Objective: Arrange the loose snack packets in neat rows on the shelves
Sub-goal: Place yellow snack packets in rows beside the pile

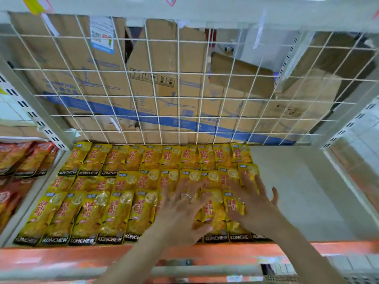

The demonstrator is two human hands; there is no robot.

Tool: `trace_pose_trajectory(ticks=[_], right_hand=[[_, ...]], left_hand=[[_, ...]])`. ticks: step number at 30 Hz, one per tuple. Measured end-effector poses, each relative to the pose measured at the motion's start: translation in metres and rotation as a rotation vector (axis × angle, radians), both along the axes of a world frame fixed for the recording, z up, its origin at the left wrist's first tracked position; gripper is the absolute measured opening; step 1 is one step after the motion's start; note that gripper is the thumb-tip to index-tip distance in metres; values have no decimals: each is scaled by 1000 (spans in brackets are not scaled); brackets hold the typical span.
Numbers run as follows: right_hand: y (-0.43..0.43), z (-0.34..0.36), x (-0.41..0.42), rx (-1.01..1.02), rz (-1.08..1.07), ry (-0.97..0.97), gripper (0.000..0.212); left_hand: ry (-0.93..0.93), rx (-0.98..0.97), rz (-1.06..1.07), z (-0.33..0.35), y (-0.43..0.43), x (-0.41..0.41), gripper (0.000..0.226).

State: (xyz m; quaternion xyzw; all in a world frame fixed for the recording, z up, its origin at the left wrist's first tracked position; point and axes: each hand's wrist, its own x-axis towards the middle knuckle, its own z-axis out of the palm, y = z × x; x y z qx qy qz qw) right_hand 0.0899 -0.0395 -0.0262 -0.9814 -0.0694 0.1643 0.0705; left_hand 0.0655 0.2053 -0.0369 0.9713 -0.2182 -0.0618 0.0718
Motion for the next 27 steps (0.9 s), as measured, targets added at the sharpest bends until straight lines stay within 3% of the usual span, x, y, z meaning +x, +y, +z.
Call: trace_pose_trajectory(ticks=[10,17,20,27], right_hand=[[-26,-11,-14,69,97,-6,91],[-34,-1,11,104,9,-53,83],[-34,-2,24,99,22,-37,67],[-29,-8,22,100,57,-15,66]], left_hand=[[126,71,6,-1,-45,8,87],[167,55,67,11,-72,32,85],[159,92,65,4,-81,44,85],[132,73,61,-4,-81,48,85]])
